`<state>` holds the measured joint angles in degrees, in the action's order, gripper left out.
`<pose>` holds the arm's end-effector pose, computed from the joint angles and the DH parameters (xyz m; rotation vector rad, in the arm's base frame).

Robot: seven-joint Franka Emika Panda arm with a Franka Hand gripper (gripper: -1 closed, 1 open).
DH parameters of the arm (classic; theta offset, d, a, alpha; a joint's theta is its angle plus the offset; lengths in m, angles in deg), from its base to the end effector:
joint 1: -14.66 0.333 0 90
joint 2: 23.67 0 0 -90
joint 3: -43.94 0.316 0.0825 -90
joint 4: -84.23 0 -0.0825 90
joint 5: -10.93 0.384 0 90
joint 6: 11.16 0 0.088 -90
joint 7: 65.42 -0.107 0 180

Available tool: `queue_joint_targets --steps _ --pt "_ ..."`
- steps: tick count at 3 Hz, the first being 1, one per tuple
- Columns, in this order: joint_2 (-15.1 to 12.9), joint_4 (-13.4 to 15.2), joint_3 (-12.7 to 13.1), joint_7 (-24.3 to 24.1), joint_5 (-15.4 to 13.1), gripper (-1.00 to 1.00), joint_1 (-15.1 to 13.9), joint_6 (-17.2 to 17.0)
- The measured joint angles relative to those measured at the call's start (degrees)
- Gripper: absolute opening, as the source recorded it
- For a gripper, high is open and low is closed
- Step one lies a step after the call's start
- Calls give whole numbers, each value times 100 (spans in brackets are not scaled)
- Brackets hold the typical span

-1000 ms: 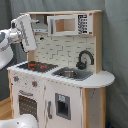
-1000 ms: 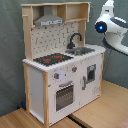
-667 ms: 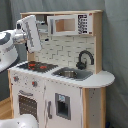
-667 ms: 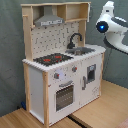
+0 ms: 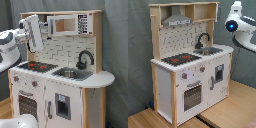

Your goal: Play with the kitchen

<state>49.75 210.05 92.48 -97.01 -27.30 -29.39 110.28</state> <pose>0.3016 0.2323 0.7029 1.4764 -0.3049 1.0944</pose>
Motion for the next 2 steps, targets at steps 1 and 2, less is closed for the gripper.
queue_joint_targets --steps 1,2 --pt "-158 0 -17 0 -1 -100 -14 132" --pt "-493 -1 -17 8 -5 -100 -169 606"
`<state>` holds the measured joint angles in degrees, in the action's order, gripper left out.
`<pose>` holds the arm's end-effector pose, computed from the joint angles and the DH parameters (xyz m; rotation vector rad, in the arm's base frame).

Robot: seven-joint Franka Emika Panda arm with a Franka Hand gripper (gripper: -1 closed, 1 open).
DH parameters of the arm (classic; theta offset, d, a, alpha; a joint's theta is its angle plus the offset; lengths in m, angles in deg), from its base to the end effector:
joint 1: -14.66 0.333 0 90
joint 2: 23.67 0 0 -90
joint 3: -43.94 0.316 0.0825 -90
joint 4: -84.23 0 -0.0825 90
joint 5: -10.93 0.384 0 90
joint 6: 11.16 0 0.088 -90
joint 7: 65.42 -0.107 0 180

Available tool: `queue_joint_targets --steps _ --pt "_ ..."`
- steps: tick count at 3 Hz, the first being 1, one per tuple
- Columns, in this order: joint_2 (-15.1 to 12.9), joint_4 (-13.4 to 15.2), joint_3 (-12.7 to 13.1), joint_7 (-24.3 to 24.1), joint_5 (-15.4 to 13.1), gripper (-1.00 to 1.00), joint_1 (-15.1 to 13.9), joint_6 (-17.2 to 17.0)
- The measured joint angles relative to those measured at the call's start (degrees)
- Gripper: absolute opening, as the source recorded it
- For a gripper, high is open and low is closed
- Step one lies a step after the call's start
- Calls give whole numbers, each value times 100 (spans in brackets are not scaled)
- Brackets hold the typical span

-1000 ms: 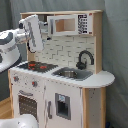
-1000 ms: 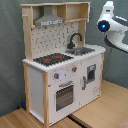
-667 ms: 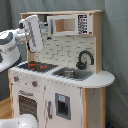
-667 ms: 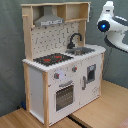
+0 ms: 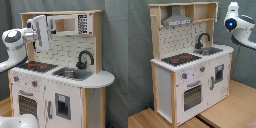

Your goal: Play with the kitchen

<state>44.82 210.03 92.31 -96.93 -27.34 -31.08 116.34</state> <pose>0.3349 0.2133 0.7003 1.5492 -0.2312 1.1055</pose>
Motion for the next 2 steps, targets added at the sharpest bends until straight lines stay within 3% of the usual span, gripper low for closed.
queue_joint_targets --steps 2 --pt "-443 -246 95 308 -1 -100 -335 945"
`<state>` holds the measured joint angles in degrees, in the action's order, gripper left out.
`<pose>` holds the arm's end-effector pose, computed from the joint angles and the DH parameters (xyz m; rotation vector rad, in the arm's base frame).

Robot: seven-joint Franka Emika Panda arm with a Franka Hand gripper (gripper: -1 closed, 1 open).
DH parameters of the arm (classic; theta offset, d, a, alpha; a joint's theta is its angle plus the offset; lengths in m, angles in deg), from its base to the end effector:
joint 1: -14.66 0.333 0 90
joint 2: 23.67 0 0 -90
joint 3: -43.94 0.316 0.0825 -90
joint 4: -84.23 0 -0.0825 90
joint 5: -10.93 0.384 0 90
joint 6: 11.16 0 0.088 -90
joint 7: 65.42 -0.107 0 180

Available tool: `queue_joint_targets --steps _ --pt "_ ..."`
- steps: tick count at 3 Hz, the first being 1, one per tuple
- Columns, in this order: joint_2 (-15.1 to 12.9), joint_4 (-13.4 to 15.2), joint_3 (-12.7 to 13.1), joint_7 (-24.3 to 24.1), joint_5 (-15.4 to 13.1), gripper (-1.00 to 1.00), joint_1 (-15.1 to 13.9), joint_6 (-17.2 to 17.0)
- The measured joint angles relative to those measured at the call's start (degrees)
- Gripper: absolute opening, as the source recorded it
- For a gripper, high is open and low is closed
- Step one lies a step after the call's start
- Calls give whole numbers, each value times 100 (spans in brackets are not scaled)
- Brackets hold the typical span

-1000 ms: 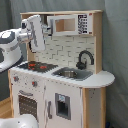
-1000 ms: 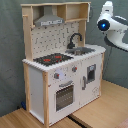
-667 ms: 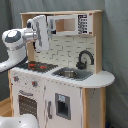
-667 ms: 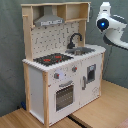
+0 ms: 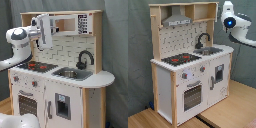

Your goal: Play with the kitchen

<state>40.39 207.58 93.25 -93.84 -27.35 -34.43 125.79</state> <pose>0.3700 0.2164 0.7055 1.5785 -0.0621 1.1498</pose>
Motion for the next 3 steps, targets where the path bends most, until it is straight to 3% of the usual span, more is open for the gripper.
queue_joint_targets --steps 1,3 --pt "-288 -320 232 106 0 -100 -303 264" --pt "-726 -1130 830 221 0 -100 -928 421"
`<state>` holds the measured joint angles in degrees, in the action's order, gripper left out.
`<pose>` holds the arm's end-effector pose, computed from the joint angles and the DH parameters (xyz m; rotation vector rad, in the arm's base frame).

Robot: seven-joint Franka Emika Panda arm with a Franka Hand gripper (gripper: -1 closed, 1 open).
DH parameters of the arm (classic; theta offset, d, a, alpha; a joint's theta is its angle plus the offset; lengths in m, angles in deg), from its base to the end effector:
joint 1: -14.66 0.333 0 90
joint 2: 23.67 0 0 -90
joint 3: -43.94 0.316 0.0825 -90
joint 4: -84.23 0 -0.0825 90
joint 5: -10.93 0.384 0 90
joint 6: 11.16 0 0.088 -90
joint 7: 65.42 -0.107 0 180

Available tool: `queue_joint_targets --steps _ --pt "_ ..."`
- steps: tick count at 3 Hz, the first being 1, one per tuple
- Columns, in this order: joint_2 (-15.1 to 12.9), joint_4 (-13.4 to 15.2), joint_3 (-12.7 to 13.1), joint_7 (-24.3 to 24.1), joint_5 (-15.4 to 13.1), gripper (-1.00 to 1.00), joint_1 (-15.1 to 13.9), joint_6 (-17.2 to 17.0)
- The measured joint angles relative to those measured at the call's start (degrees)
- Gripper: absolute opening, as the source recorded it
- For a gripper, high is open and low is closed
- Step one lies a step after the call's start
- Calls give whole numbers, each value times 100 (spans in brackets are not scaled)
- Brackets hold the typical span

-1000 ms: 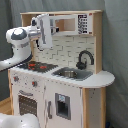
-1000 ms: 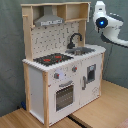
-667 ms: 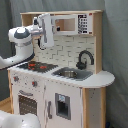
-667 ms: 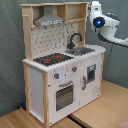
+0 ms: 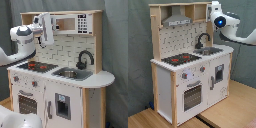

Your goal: Play with the kitchen

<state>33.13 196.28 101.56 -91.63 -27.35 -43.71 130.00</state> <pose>0.4357 0.2568 0.7085 1.5777 0.1088 1.1756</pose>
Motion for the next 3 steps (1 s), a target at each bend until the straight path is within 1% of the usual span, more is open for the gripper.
queue_joint_targets --steps 1,2,3 --pt "-172 -357 278 67 0 -100 -350 141" --pt "-303 -643 518 131 0 -100 -705 377" --pt "-412 -1061 808 195 1 -100 -1044 460"
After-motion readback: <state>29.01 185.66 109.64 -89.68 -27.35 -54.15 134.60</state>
